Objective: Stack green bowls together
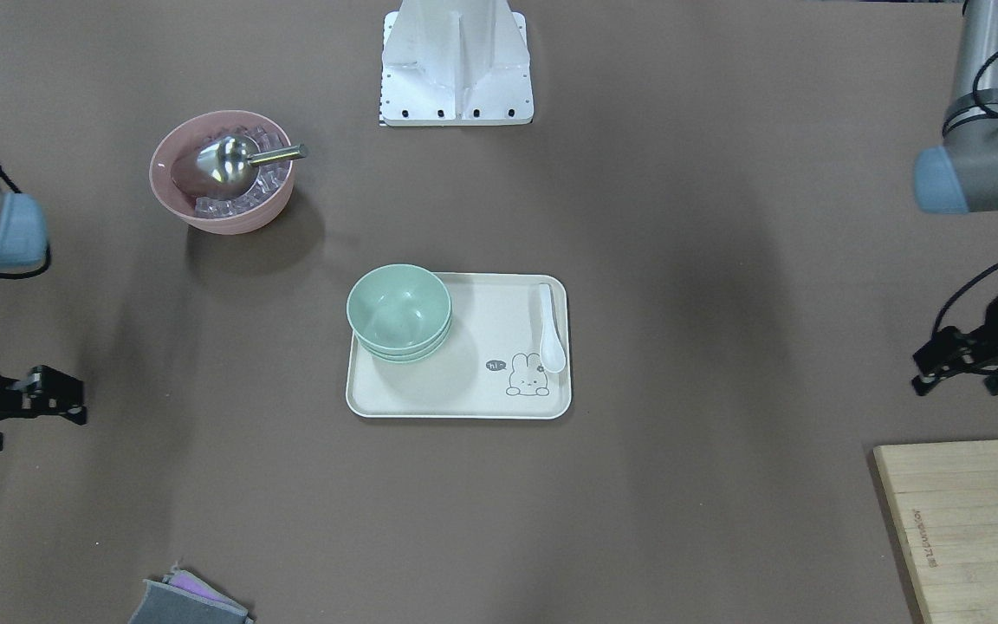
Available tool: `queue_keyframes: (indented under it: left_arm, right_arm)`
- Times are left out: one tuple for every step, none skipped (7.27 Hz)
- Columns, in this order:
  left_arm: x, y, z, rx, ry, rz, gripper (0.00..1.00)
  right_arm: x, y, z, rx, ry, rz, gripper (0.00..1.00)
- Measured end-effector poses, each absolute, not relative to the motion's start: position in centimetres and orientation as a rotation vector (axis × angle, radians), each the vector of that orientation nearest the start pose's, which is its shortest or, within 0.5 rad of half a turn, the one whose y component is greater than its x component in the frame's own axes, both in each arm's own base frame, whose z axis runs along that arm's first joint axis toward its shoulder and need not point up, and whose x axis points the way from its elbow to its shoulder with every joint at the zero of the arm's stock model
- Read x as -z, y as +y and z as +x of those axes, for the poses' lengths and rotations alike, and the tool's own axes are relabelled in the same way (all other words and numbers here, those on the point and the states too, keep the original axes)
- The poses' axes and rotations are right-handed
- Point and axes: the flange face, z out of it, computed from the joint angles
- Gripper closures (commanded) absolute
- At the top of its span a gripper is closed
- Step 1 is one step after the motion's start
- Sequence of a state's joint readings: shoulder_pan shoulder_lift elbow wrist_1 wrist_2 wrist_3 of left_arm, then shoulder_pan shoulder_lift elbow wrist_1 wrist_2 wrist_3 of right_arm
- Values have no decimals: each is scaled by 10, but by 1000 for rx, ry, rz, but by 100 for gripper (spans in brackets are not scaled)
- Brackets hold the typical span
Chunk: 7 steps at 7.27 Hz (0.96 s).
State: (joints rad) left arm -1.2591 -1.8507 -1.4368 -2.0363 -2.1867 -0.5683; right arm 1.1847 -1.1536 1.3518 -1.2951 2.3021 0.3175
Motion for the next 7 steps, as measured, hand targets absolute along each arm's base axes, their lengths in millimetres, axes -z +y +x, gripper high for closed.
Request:
queue_keyframes:
  left_arm:
    - [-555,-620,74,16,769,287,2]
    - [-576,-614,30,12,778,268,2]
    - [-590,-608,-11,27,804,239,2]
    - [-601,-600,-45,26,817,233,2]
    - [-614,-589,-69,12,816,238,2]
    - [-627,-579,-83,4,811,236,2]
    - [-640,-568,-88,4,810,224,2]
  right_arm:
    - [-530,-647,-127,240,-824,175,0]
    - [-563,-627,-68,231,-824,177,0]
    - [-594,-599,-18,201,-829,177,0]
    - [-615,-571,17,164,-832,169,0]
    - [-623,-549,41,127,-830,143,0]
    - [-612,-535,57,99,-819,101,0]
    - [-589,-524,67,88,-797,59,0]
